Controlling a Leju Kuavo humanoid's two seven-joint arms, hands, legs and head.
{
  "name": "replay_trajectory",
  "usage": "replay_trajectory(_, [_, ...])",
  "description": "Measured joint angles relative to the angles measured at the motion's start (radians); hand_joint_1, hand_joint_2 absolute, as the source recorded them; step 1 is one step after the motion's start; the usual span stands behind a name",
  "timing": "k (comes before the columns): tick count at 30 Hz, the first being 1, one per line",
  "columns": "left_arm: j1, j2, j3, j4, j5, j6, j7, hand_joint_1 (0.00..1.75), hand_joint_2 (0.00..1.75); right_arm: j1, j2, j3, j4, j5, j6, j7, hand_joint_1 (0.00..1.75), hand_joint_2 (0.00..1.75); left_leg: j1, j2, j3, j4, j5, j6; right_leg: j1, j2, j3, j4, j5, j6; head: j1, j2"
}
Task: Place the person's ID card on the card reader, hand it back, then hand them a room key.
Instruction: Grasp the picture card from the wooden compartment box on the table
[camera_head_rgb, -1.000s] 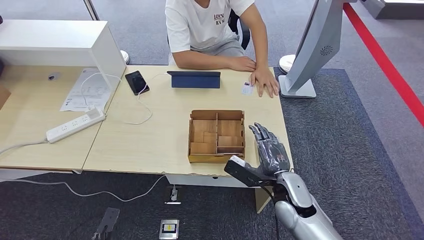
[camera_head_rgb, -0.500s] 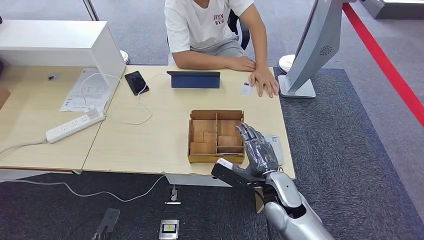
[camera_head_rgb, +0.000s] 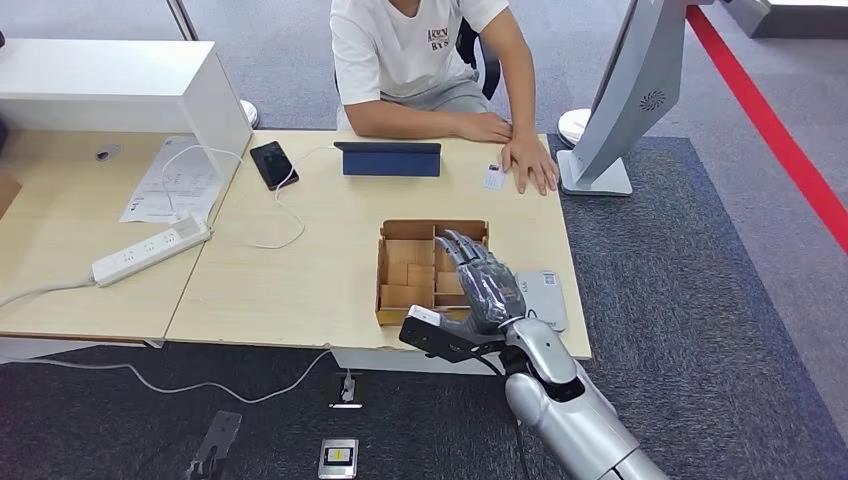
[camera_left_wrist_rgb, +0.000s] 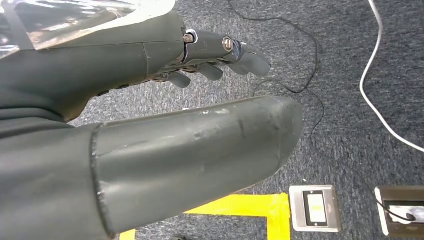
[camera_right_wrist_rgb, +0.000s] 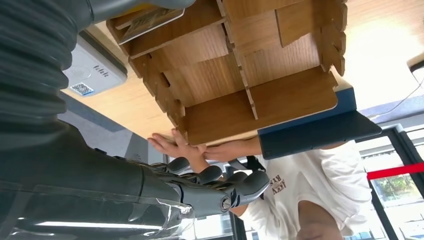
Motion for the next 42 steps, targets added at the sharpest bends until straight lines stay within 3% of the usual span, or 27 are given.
replay_trajectory(10, [0.006, 0.001, 0.001, 0.0, 0.01, 0.0, -0.008, 0.0, 0.0, -0.006, 0.047, 0.026, 0.118, 0.021, -0.041, 0.043, 0.0, 1.75, 0.0, 0.0, 0.0, 0.0, 0.0, 0.0, 0.0, 0.0, 0.0, 0.0, 0.0, 0.0, 0.0, 0.0])
replay_trajectory(22, [0.018, 0.001, 0.003, 0.0, 0.018, 0.007, -0.023, 0.0, 0.0, -0.006, 0.052, 0.044, 0.174, 0.029, -0.041, 0.043, 0.0, 1.75, 0.0, 0.0, 0.0, 0.0, 0.0, 0.0, 0.0, 0.0, 0.0, 0.0, 0.0, 0.0, 0.0, 0.0])
replay_trajectory(31, [0.026, 0.002, 0.006, 0.0, 0.023, 0.004, -0.025, 0.0, 0.0, -0.026, 0.045, 0.058, 0.205, 0.076, -0.102, 0.056, 0.0, 1.75, 0.0, 0.0, 0.0, 0.0, 0.0, 0.0, 0.0, 0.0, 0.0, 0.0, 0.0, 0.0, 0.0, 0.0])
replay_trajectory(42, [0.025, 0.004, 0.006, 0.001, -0.002, 0.009, -0.033, 0.0, 0.0, -0.02, -0.007, 0.054, 0.234, 0.088, -0.158, 0.083, 0.0, 1.75, 0.0, 0.0, 0.001, 0.0, 0.0, 0.0, 0.0, 0.0, 0.0, -0.001, 0.0, 0.0, 0.0, 0.0])
